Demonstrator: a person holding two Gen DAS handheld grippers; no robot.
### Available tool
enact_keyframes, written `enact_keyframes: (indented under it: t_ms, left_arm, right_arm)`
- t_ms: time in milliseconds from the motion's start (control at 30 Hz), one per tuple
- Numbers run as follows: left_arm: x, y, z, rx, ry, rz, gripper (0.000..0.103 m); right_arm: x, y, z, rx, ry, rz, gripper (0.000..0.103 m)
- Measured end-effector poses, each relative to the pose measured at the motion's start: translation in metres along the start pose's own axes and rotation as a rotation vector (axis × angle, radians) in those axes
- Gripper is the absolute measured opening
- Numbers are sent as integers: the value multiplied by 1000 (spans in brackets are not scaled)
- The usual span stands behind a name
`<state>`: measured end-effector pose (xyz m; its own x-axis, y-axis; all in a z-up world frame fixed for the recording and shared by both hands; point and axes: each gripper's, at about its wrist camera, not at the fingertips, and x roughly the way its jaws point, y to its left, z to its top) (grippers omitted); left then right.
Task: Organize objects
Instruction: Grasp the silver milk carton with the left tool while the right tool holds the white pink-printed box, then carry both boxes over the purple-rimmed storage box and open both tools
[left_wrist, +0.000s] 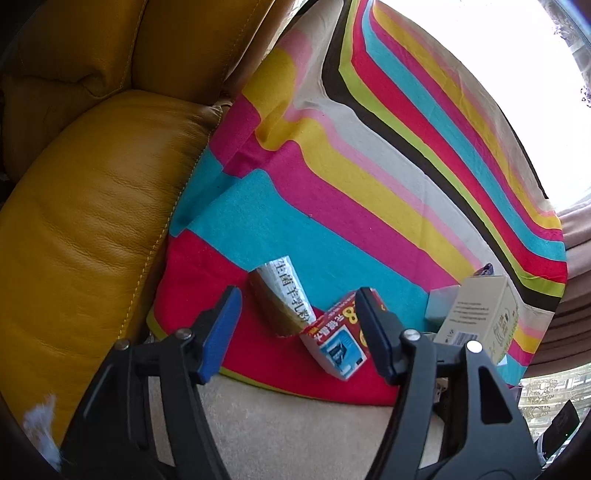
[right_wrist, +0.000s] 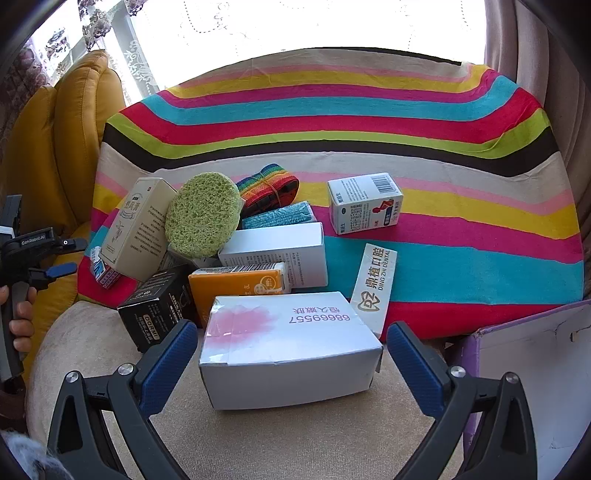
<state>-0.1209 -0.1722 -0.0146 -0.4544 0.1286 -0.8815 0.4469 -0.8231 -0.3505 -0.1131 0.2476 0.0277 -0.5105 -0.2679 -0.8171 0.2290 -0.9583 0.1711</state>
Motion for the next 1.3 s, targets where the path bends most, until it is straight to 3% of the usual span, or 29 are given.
enact_keyframes:
  t_ms: [200,267,433,567,733,933,1100,1300]
  left_arm:
    - [18,-2,-5,15,-3,98,49]
    - [19,-3,-6,21,-3,97,33]
    - [12,-4,-20,31,-44,106,32]
    - [-13,0,-33,12,-128,73,32]
    - [-48,-4,-69,8,-232,6,32]
    - [-85,-31,-103,136,-317,-121,32]
    - [-97,-72,-138,284,-289,-256,32]
    - [-110,-137,-185,490,-196,-447,32]
  right_arm:
    - [8,-2,3,1,22,8,103]
    - [12,-1,3,-5,31,2,97]
    - [8,4,-1,-27,8,-29,96]
    - [-1,7,-6,-37,-31,-49,95]
    - [-17,7,-16,-18,-93,-51,95]
    - [-35,3,-33,20,-144,-81,95]
    - [-54,-7,-50,63,-169,-104,95]
    - [-83,-30,-71,105,-202,-112,95]
